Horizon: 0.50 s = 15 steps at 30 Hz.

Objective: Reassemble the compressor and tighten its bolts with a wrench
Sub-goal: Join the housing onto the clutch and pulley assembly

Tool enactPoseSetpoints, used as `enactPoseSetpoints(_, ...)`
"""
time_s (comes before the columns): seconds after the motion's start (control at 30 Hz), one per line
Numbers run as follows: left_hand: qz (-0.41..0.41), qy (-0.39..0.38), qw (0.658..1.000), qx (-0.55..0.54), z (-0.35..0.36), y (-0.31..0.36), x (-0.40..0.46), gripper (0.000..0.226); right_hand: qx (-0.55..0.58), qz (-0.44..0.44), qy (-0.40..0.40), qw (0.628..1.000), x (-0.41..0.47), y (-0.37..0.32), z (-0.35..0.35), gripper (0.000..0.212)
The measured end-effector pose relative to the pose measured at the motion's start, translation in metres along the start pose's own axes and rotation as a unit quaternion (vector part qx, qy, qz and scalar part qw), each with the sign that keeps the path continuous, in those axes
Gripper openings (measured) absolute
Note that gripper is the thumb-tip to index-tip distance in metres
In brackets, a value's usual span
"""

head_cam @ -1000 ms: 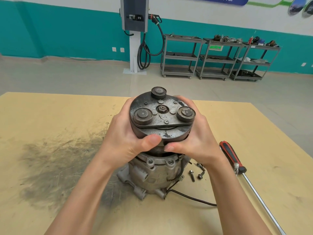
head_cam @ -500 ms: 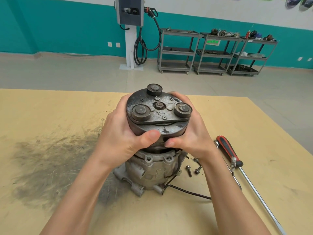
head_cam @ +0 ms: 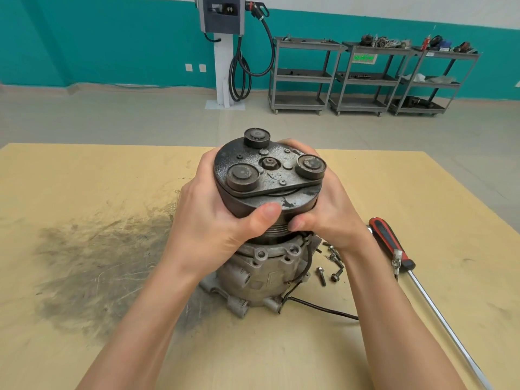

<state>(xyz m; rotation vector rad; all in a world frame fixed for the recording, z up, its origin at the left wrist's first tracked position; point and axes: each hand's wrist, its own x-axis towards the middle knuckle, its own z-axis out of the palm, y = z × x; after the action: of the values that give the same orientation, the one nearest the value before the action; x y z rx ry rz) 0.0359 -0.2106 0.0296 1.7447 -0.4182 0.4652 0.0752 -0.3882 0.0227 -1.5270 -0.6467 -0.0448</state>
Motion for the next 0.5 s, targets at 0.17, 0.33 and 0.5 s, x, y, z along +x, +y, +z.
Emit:
enactPoseSetpoints(0.17,0.007,-0.009,1.000,-0.010,-0.0007,-0.0007,0.0008,0.075,-0.007,-0.012,0.017,1.000,-0.0013,0.0003,0.0014,0.106)
enactPoseSetpoints(0.33,0.016,-0.010,1.000,-0.010,-0.0009,-0.0016,0.0017,0.083,-0.003,-0.004,0.016,1.000,-0.0023,0.0011,0.0016,0.108)
enactPoseSetpoints(0.5,0.016,-0.031,0.999,-0.035,-0.0028,-0.0042,0.0050,0.088,-0.002,-0.005,0.019,1.000,-0.0045,0.0035,0.0023,0.113)
